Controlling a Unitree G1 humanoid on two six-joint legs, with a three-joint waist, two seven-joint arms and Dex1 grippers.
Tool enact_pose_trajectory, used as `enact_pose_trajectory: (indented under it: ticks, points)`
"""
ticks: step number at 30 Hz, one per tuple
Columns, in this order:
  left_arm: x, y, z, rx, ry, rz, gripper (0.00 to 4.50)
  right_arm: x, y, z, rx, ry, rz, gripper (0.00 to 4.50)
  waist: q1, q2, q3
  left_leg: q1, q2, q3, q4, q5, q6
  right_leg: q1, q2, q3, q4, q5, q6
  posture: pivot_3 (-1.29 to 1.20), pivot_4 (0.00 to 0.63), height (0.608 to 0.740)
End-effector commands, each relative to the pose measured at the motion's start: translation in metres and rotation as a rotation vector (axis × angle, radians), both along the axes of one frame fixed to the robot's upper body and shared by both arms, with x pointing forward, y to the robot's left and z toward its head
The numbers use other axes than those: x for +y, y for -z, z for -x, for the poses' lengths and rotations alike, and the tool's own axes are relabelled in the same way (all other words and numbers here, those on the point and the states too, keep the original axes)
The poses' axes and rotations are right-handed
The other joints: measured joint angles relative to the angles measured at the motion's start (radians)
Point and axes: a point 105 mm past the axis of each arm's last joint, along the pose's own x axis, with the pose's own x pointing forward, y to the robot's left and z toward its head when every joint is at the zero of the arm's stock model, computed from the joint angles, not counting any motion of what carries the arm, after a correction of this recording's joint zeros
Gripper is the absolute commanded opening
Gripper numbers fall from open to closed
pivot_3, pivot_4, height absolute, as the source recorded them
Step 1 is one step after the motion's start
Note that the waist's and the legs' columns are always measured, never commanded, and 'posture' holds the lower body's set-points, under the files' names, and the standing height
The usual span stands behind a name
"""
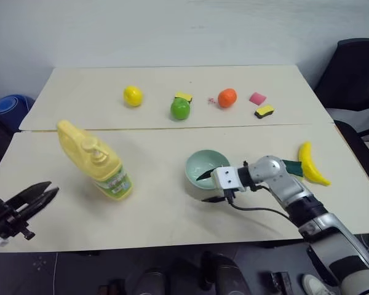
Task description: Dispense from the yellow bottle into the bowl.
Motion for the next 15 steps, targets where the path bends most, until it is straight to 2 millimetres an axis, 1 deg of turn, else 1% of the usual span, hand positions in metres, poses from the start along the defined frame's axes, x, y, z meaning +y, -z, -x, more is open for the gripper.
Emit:
enact_pose_trajectory:
  ticks: [1, 3, 4, 6, 7, 8, 10, 13, 15]
  points:
    - [-0.014, 0.020, 0.005, 0.039, 0.067, -0.084, 2.47, -0.009, -0.025, 0.013, -0.001, -0.015, -0.117, 4.50, 0.004, 0.000, 0.000, 0.000, 0.000, 0.000, 0.000, -0.001, 0.001, 0.000, 0.000, 0.000, -0.001, 0.000, 0.000, 0.00, 0.150, 0.740]
    - [-0.020, 0.031, 0.006, 0.049, 0.096, -0.096, 3.22, -0.017, -0.036, 0.022, 0.023, 0.015, -0.199, 4.50, 0.012, 0.000, 0.000, -0.001, 0.000, 0.001, 0.000, -0.002, 0.002, 0.000, 0.000, 0.000, -0.003, 0.000, 0.001, 0.00, 0.150, 0.740]
    - [-0.026, 0.038, 0.006, 0.056, 0.126, -0.101, 3.43, -0.025, -0.042, 0.025, 0.056, 0.069, -0.274, 4.50, 0.015, 0.000, 0.000, 0.000, 0.000, 0.001, 0.000, -0.003, 0.003, 0.000, 0.000, 0.001, -0.003, 0.000, 0.001, 0.00, 0.150, 0.740]
    - [-0.035, 0.046, 0.007, 0.055, 0.173, -0.122, 4.06, -0.038, -0.045, 0.032, 0.103, 0.122, -0.344, 4.50, 0.020, 0.000, 0.000, 0.000, 0.001, 0.001, 0.000, -0.004, 0.002, 0.000, -0.001, 0.000, -0.003, 0.000, 0.001, 0.00, 0.150, 0.740]
    - [-0.039, 0.053, 0.007, 0.060, 0.193, -0.154, 4.36, -0.047, -0.043, 0.037, 0.106, 0.153, -0.361, 4.50, 0.024, 0.000, 0.000, 0.000, 0.001, 0.001, 0.000, -0.005, 0.001, 0.001, -0.001, 0.000, -0.003, 0.000, 0.000, 0.00, 0.150, 0.740]
    - [-0.042, 0.059, 0.007, 0.065, 0.205, -0.180, 4.44, -0.058, -0.038, 0.043, 0.104, 0.183, -0.374, 4.50, 0.026, 0.000, 0.000, 0.000, 0.001, 0.001, 0.000, -0.006, 0.002, 0.001, -0.001, 0.000, -0.004, 0.000, 0.000, 0.00, 0.150, 0.740]
    - [-0.041, 0.072, 0.004, 0.084, 0.190, -0.222, 4.44, -0.080, -0.026, 0.054, 0.081, 0.273, -0.388, 4.50, 0.041, 0.000, 0.000, 0.000, 0.001, 0.001, 0.000, -0.006, 0.003, 0.001, -0.001, 0.000, -0.004, 0.000, 0.000, 0.00, 0.150, 0.740]
    - [-0.036, 0.084, 0.001, 0.066, 0.135, -0.268, 4.44, -0.098, -0.019, 0.062, 0.021, 0.406, -0.425, 4.50, 0.042, 0.001, 0.001, -0.001, 0.001, 0.003, 0.000, -0.007, 0.005, 0.000, -0.001, 0.001, -0.004, 0.000, 0.000, 0.00, 0.150, 0.740]
    - [-0.033, 0.086, -0.002, 0.037, 0.097, -0.280, 4.44, -0.107, -0.013, 0.065, -0.024, 0.484, -0.441, 4.50, 0.040, 0.001, 0.001, 0.000, 0.000, 0.004, 0.000, -0.007, 0.006, 0.001, -0.001, 0.002, -0.004, 0.001, 0.001, 0.00, 0.150, 0.740]
